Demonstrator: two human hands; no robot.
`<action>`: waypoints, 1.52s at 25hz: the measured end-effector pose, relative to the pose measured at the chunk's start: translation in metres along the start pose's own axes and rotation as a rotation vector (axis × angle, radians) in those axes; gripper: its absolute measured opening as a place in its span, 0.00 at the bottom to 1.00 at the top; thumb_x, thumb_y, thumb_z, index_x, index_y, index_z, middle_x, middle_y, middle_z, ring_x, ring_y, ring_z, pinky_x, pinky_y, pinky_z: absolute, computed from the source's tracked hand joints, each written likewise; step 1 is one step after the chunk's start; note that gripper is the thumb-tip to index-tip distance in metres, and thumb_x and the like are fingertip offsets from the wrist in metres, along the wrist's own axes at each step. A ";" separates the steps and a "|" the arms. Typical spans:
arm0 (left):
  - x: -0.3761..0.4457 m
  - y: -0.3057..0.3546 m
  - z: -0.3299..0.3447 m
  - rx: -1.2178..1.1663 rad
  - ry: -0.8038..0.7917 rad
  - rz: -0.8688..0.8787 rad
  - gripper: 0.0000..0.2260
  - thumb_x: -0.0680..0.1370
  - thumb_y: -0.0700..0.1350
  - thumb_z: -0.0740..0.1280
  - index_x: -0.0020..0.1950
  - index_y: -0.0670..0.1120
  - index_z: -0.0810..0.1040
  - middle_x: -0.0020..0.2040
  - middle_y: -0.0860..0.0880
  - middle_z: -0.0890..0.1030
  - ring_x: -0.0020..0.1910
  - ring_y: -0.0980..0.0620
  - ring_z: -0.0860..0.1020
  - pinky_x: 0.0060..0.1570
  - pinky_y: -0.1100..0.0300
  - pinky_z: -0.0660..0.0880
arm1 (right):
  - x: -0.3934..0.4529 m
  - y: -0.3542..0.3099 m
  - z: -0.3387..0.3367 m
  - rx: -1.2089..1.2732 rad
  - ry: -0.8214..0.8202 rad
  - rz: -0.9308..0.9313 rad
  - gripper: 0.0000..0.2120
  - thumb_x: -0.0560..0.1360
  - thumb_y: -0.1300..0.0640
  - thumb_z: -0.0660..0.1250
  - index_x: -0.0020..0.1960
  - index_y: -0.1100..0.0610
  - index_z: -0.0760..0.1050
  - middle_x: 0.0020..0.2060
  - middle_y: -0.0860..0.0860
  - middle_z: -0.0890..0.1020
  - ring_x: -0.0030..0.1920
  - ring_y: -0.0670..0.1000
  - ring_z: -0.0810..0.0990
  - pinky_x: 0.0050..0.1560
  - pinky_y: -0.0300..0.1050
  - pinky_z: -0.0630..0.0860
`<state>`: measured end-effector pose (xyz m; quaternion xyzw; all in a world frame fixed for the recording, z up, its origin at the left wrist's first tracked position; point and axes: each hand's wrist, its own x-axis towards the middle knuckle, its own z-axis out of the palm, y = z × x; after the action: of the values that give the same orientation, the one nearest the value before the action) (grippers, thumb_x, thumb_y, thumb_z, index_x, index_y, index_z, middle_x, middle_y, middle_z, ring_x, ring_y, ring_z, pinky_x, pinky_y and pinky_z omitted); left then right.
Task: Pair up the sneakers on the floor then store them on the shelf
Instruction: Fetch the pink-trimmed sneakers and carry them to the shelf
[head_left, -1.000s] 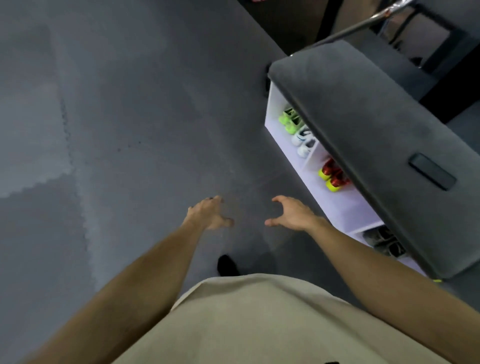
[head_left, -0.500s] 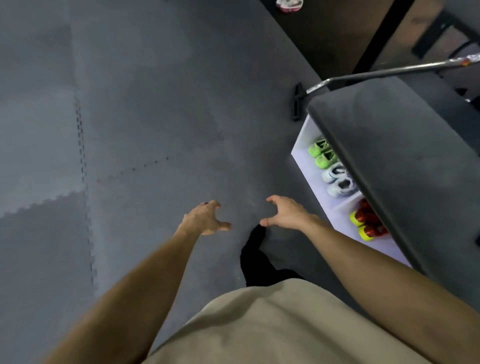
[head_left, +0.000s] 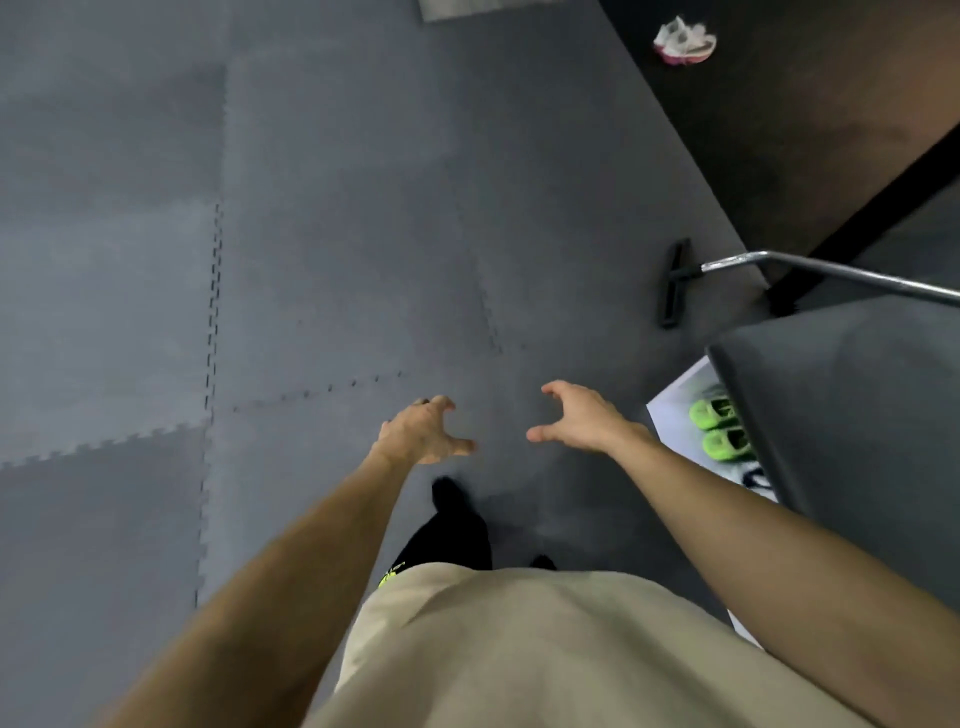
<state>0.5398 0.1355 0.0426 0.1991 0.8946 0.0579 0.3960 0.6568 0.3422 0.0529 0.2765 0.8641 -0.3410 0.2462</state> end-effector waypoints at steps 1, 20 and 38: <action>0.021 0.000 -0.017 -0.006 0.000 -0.002 0.39 0.67 0.65 0.73 0.74 0.55 0.63 0.71 0.47 0.69 0.68 0.43 0.70 0.67 0.44 0.67 | 0.022 -0.009 -0.012 0.008 0.005 -0.001 0.42 0.62 0.38 0.76 0.72 0.47 0.63 0.71 0.49 0.70 0.69 0.56 0.70 0.68 0.57 0.68; 0.428 0.123 -0.389 0.215 -0.062 0.209 0.38 0.68 0.67 0.71 0.73 0.55 0.64 0.72 0.49 0.67 0.71 0.45 0.67 0.68 0.43 0.64 | 0.422 -0.118 -0.288 0.215 0.097 0.160 0.37 0.69 0.43 0.74 0.72 0.51 0.64 0.71 0.51 0.70 0.70 0.54 0.70 0.68 0.54 0.68; 0.811 0.354 -0.668 0.350 -0.205 0.302 0.26 0.72 0.64 0.69 0.65 0.53 0.76 0.68 0.51 0.74 0.68 0.46 0.71 0.65 0.53 0.67 | 0.781 -0.115 -0.633 0.154 0.027 0.243 0.24 0.72 0.48 0.73 0.65 0.55 0.74 0.63 0.52 0.78 0.62 0.54 0.77 0.63 0.49 0.72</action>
<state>-0.3315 0.8215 0.0333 0.4010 0.8061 -0.0600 0.4311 -0.1349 0.9724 0.0341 0.4018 0.7986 -0.3702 0.2524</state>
